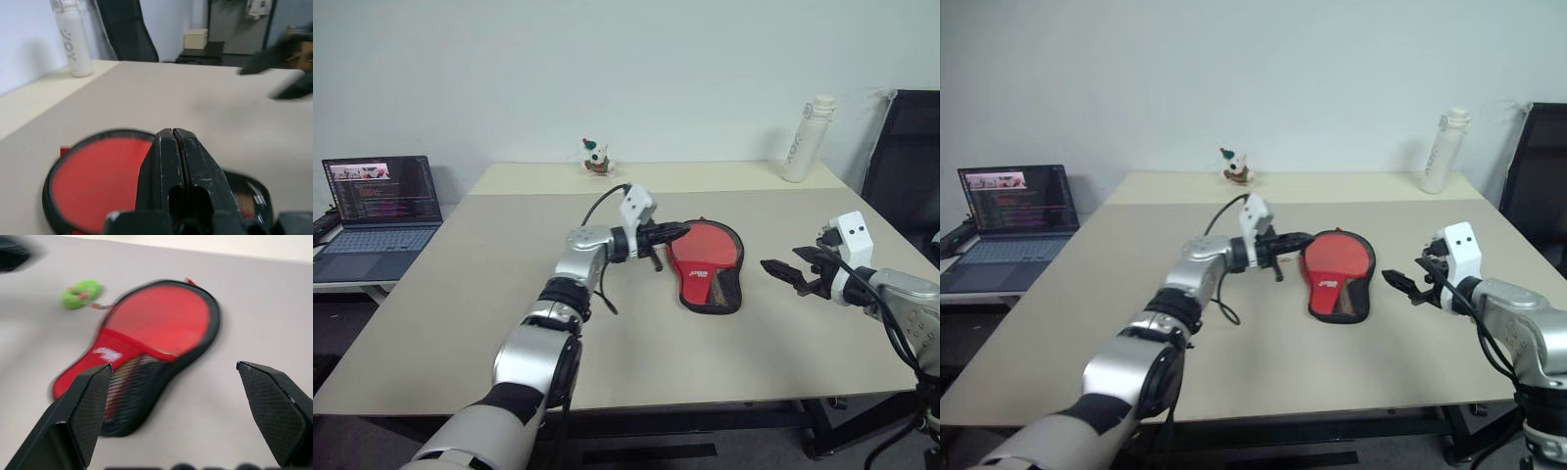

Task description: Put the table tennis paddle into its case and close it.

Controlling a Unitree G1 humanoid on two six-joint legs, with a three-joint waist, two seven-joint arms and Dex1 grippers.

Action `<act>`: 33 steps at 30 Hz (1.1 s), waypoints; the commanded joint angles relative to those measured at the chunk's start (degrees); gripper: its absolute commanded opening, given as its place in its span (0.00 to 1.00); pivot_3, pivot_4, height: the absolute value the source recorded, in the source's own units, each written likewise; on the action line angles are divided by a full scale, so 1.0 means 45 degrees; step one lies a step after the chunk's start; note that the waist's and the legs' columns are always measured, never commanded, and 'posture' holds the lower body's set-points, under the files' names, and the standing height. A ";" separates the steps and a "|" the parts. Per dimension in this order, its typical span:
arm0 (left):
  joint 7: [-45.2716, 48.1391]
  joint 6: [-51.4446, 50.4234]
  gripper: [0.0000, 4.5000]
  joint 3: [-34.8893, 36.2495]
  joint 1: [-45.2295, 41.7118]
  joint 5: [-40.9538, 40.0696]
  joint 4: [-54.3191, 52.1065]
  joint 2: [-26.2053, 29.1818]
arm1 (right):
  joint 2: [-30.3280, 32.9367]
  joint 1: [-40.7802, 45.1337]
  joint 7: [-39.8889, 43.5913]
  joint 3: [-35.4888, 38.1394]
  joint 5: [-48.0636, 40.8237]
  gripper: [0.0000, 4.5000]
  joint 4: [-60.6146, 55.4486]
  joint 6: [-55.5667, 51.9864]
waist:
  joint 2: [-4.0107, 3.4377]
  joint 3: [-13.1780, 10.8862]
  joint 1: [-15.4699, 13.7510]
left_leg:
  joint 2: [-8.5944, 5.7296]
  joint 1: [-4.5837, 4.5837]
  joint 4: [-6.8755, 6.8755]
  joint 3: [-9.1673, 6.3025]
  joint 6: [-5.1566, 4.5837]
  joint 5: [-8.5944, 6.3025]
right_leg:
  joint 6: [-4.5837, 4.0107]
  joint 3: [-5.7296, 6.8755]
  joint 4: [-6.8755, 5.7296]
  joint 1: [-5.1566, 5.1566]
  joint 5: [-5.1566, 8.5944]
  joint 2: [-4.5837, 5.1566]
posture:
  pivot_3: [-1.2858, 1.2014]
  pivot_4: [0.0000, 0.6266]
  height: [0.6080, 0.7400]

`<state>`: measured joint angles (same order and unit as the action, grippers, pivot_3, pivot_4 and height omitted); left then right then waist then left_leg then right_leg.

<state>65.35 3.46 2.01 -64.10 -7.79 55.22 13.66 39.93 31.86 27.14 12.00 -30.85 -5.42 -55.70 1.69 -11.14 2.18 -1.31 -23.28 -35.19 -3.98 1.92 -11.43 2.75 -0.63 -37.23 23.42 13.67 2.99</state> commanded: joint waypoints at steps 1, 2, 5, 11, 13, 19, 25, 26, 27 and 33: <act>0.0924 -0.1252 0.01 0.0177 0.0949 -0.0869 -0.2305 0.0692 | -0.0460 0.0967 -0.0014 -0.0243 0.0404 1.00 0.1440 0.0561 | 0.0000 0.0000 -0.0020 | -0.0005 -0.0003 0.0003 -0.0001 0.0000 0.0000 | -0.0008 -0.0002 0.0001 0.0000 -0.0005 0.0003 | 0.52 0.24 1.00; 0.0992 -0.1595 0.01 0.0187 0.1219 -0.1024 -0.2762 0.0819 | -0.0546 0.1132 0.0024 -0.0296 0.0501 1.00 0.1768 0.0632 | 0.0000 0.0000 -0.0037 | -0.0004 -0.0006 0.0003 -0.0005 0.0000 0.0000 | -0.0024 -0.0002 0.0001 0.0001 -0.0014 0.0004 | 0.52 0.24 1.00; 0.1250 -0.3626 0.01 0.0442 0.2989 -0.1909 -0.5449 0.1843 | -0.1238 0.2078 0.0263 -0.0834 0.1066 1.00 0.3776 0.1384 | -0.0002 -0.0001 -0.0028 | -0.0002 -0.0013 0.0000 -0.0004 0.0000 0.0000 | -0.0028 -0.0005 0.0000 0.0005 -0.0016 0.0008 | 0.52 0.24 1.00; 0.0061 -0.5425 0.01 0.0832 0.5078 -0.2569 -0.8588 0.2976 | -0.2110 0.3428 0.0358 -0.1495 0.2577 1.00 0.7620 0.3852 | -0.0001 -0.0001 -0.0070 | 0.0002 -0.0006 -0.0002 -0.0008 0.0001 0.0000 | -0.0030 -0.0002 -0.0005 0.0005 -0.0018 0.0009 | 0.52 0.24 1.00; -0.0258 -0.5749 0.01 0.0923 0.5414 -0.2754 -0.9188 0.3109 | -0.2395 0.3796 0.0294 -0.1556 0.2977 1.00 0.8695 0.4525 | -0.0002 -0.0001 -0.0099 | 0.0001 -0.0006 -0.0008 -0.0006 0.0001 0.0001 | -0.0032 -0.0004 -0.0008 0.0004 -0.0019 0.0012 | 0.52 0.24 1.00; -0.0994 -0.6354 0.01 0.0912 0.5973 -0.3140 -1.0334 0.3240 | -0.3306 0.4453 0.0591 -0.1872 0.3697 1.00 1.0632 0.5517 | -0.0002 -0.0001 -0.0066 | 0.0001 -0.0006 -0.0016 -0.0001 0.0002 0.0001 | -0.0033 -0.0007 -0.0006 -0.0002 -0.0025 0.0019 | 0.52 0.24 1.00; -0.1270 -0.6582 0.01 0.0781 0.6219 -0.3199 -1.0792 0.3369 | -0.3732 0.4932 0.0912 -0.2074 0.4176 1.00 1.1984 0.5658 | -0.0002 -0.0001 -0.0038 | 0.0000 0.0019 -0.0013 0.0013 0.0003 0.0002 | -0.0049 -0.0017 -0.0018 -0.0003 -0.0034 0.0008 | 0.52 0.24 1.00; -0.1299 -0.6598 0.01 0.0764 0.6230 -0.3209 -1.0822 0.3393 | -0.3797 0.5011 0.1040 -0.2078 0.4218 1.00 1.2162 0.5594 | -0.0002 -0.0001 -0.0037 | 0.0002 0.0033 -0.0013 0.0020 0.0003 0.0002 | -0.0053 -0.0025 -0.0021 -0.0010 -0.0036 0.0006 | 0.52 0.24 1.00; -0.1324 -0.6606 0.01 0.0742 0.6236 -0.3224 -1.0845 0.3426 | -0.3865 0.5082 0.1173 -0.2087 0.4239 1.00 1.2324 0.5475 | -0.0002 0.0000 -0.0032 | 0.0004 0.0049 -0.0012 0.0023 0.0003 0.0001 | -0.0053 -0.0027 -0.0022 -0.0025 -0.0036 0.0003 | 0.52 0.24 1.00; -0.1389 -0.6604 0.00 0.0554 0.6322 -0.3201 -1.0944 0.3655 | -0.4319 0.5288 0.1749 -0.2039 0.4174 0.80 1.2878 0.4751 | 0.0000 0.0001 0.0175 | 0.0011 0.0083 -0.0009 0.0041 0.0002 0.0001 | -0.0054 -0.0048 -0.0044 -0.0040 -0.0036 -0.0004 | 0.52 0.24 1.00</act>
<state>59.26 -26.26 4.60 -35.56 -21.39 8.73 29.22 21.66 55.43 33.45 3.28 -12.10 51.55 -32.21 1.69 -11.14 2.97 -1.26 -22.89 -35.23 -3.78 1.93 -11.43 2.51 -0.86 -37.46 23.24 13.51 2.98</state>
